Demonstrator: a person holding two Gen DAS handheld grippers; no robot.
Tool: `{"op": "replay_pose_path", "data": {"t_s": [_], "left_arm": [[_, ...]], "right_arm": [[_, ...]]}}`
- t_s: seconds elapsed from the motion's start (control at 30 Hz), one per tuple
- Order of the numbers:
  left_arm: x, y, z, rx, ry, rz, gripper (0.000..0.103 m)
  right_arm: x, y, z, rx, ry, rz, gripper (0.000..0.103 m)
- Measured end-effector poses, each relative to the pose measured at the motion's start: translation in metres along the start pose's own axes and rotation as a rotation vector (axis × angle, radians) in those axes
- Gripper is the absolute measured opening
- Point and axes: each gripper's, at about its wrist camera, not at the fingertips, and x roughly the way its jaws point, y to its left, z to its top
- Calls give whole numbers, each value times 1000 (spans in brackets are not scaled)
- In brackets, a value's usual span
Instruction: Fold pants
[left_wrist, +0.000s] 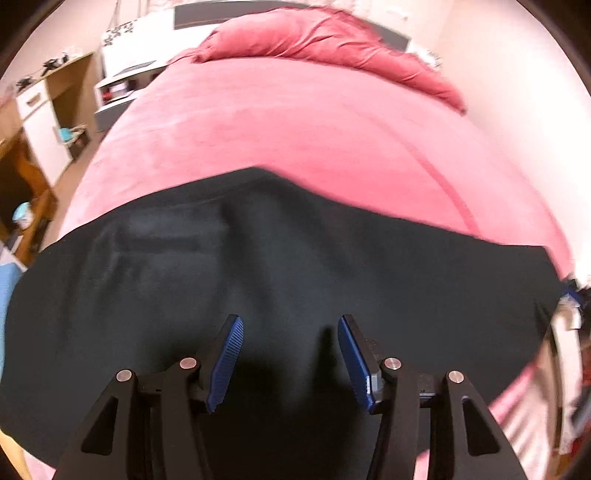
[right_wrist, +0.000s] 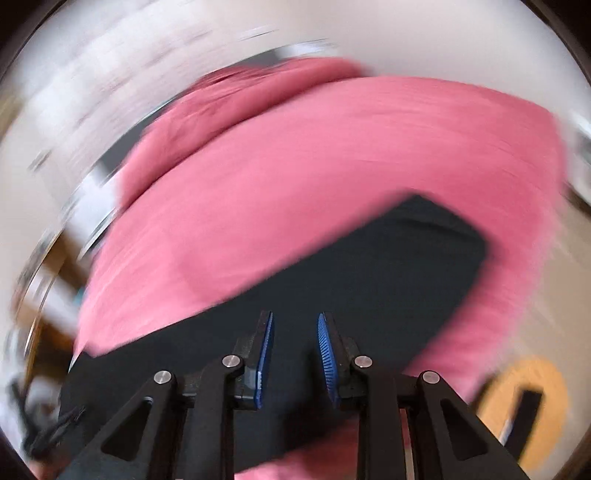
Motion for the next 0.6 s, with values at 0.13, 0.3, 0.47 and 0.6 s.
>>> {"op": "replay_pose_path", "data": {"t_s": [0.13, 0.3, 0.47, 0.6], "left_arm": [[11, 16, -14, -35, 25, 13, 55], [7, 23, -38, 9, -15, 6, 55], [-2, 29, -64, -27, -60, -15, 55], [-6, 29, -75, -21, -81, -30, 55]], "right_arm": [[45, 100, 4, -200, 126, 181, 28], [112, 202, 0, -178, 352, 464, 30], [168, 277, -14, -119, 524, 587, 40], [203, 302, -24, -79, 643, 589, 40]]}}
